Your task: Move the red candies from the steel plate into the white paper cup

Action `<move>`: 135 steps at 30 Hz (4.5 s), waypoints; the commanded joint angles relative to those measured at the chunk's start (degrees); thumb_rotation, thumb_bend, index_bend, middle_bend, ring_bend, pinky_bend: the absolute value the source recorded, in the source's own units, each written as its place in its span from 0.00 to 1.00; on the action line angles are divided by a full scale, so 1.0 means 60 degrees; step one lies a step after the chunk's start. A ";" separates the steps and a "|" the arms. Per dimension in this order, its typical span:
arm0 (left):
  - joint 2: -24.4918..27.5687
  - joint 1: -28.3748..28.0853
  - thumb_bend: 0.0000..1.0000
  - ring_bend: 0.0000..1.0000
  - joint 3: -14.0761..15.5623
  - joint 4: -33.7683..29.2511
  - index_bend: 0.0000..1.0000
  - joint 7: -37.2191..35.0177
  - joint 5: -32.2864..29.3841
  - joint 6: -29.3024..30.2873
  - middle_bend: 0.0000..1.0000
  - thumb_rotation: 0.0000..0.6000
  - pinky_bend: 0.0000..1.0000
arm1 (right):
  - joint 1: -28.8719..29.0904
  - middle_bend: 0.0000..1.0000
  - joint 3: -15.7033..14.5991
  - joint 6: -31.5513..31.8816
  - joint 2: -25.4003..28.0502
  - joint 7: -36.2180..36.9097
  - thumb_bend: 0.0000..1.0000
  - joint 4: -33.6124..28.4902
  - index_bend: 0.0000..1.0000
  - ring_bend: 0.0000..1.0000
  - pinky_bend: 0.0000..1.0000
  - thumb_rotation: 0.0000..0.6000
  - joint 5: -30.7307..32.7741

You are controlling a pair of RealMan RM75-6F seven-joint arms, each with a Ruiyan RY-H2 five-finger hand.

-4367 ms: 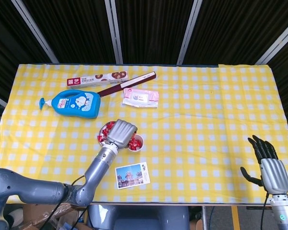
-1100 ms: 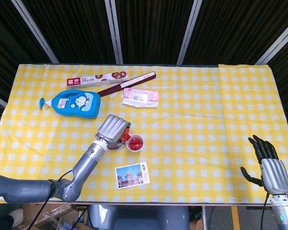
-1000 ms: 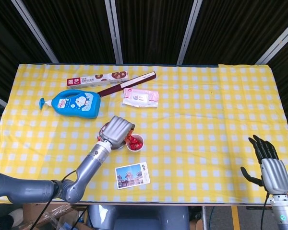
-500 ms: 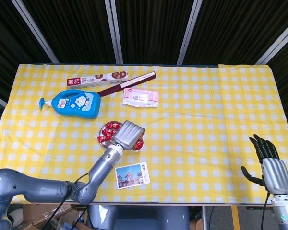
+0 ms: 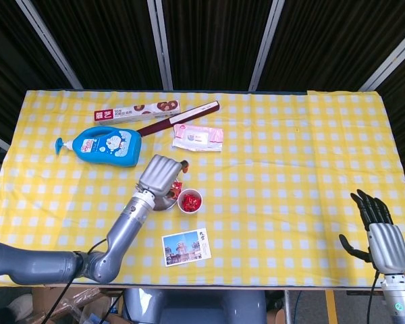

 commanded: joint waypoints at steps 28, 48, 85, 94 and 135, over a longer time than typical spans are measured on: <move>-0.1081 0.0054 0.26 0.96 0.0859 0.2217 0.42 0.1336 -0.2749 -0.0612 0.85 1.00 0.97 | 0.0018 0.00 -0.0022 -0.0077 0.0039 0.0061 0.39 -0.0065 0.00 0.00 0.00 1.00 0.0009; -0.1652 0.0130 0.45 0.96 0.0887 0.2828 0.62 0.0946 -0.1800 -0.0897 0.88 1.00 0.97 | 0.0018 0.00 -0.0025 -0.0108 0.0050 0.0082 0.39 -0.0096 0.00 0.00 0.00 1.00 0.0046; -0.1145 -0.0724 0.32 0.95 0.0114 -0.0223 0.53 0.1587 -0.1171 0.0231 0.86 1.00 0.97 | 0.0002 0.00 0.0000 -0.0012 0.0058 0.0176 0.39 -0.0081 0.00 0.00 0.00 1.00 -0.0024; -0.1079 -0.0645 0.17 0.95 -0.0104 -0.0343 0.39 0.1236 -0.1008 0.0529 0.85 1.00 0.97 | -0.0015 0.00 0.0002 0.0069 0.0028 0.0136 0.39 -0.0069 0.00 0.00 0.00 1.00 -0.0083; -0.2249 0.0011 0.28 0.95 0.0423 0.3560 0.47 0.0948 -0.2088 -0.0716 0.87 1.00 0.97 | 0.0001 0.00 -0.0027 -0.0004 0.0070 0.0207 0.39 -0.0127 0.00 0.00 0.00 1.00 -0.0074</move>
